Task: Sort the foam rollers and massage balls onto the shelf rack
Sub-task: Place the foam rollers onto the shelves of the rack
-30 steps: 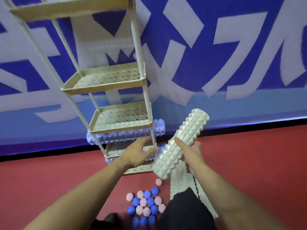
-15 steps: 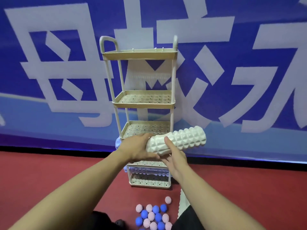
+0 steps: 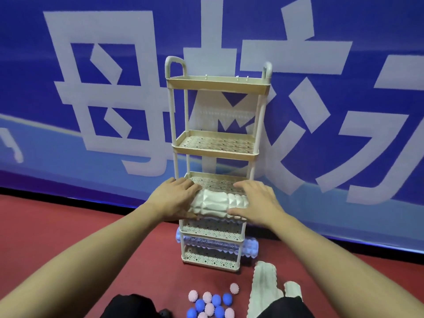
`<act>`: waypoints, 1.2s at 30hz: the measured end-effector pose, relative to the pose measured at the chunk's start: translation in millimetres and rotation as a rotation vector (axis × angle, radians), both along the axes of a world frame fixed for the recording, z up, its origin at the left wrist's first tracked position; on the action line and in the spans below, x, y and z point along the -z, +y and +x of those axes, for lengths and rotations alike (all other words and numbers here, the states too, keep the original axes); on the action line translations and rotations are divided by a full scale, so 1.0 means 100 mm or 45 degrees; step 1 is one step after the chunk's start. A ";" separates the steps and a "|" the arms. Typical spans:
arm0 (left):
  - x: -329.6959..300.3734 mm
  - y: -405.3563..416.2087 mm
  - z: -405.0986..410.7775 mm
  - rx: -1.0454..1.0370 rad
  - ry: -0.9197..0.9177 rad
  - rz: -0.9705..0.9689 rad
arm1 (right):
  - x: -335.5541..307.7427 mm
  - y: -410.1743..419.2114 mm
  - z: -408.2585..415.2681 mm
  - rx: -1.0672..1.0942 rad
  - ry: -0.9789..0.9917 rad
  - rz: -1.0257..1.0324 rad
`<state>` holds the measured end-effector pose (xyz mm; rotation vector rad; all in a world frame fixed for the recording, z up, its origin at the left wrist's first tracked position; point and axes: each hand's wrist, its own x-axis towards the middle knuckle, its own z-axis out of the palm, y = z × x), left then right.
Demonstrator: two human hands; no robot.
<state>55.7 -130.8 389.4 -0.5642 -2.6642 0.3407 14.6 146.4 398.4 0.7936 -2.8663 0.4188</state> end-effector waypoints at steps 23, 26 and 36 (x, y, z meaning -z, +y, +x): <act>0.97 -0.51 -1.11 -0.415 -0.185 0.479 | 0.82 -0.82 -1.18 0.355 0.050 0.460; 1.08 -0.50 -1.25 -0.380 -0.196 0.460 | 0.85 -0.92 -1.37 0.421 0.084 0.472; 1.57 -0.36 -1.63 -0.320 -0.251 0.494 | 1.13 -1.15 -2.21 0.339 0.022 0.425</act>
